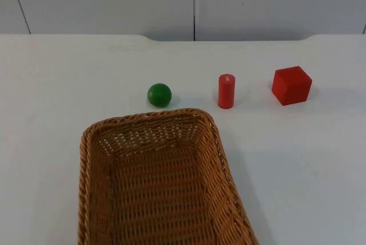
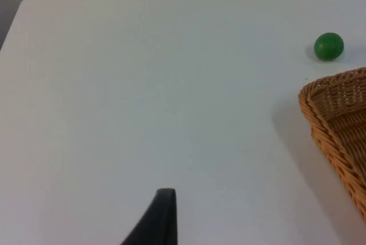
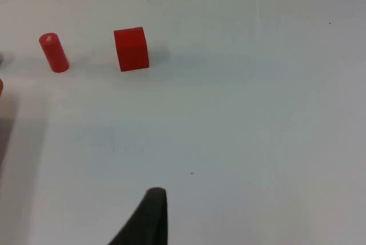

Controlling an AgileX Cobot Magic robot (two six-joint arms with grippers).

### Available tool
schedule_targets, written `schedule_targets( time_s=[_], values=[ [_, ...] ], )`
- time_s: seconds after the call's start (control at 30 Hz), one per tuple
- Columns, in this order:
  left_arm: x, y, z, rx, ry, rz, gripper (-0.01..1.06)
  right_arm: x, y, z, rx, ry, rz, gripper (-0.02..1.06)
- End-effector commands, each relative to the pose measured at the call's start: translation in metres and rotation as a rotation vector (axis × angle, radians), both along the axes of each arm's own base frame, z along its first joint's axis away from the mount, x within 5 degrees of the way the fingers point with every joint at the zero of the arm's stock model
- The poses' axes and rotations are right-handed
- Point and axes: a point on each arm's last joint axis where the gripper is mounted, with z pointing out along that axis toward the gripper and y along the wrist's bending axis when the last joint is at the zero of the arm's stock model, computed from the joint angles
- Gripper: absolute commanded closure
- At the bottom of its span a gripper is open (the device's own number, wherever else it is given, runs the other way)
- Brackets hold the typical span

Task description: Pick up the basket with the left hand and place the object to the left of the red cylinder into the basket with the right hand.

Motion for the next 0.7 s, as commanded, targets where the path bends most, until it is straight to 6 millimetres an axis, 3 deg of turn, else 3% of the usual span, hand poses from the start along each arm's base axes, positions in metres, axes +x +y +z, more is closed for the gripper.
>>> schedule_targets(
  time_s=[0.0,0.53,0.67],
  values=[
    [0.001,0.001,0.0,-0.003,-0.01,0.007,0.0,0.0,0.0,-0.001,-0.01,-0.002,0.004,-0.01],
    [0.001,0.001,0.0,-0.005,-0.013,0.013,0.0,0.0,-0.001,0.0,-0.02,-0.013,-0.003,-0.01],
    [0.017,0.001,0.009,-0.017,0.031,0.015,0.0,0.014,0.0,0.014,-0.027,-0.029,-0.003,-0.01]
  ],
)
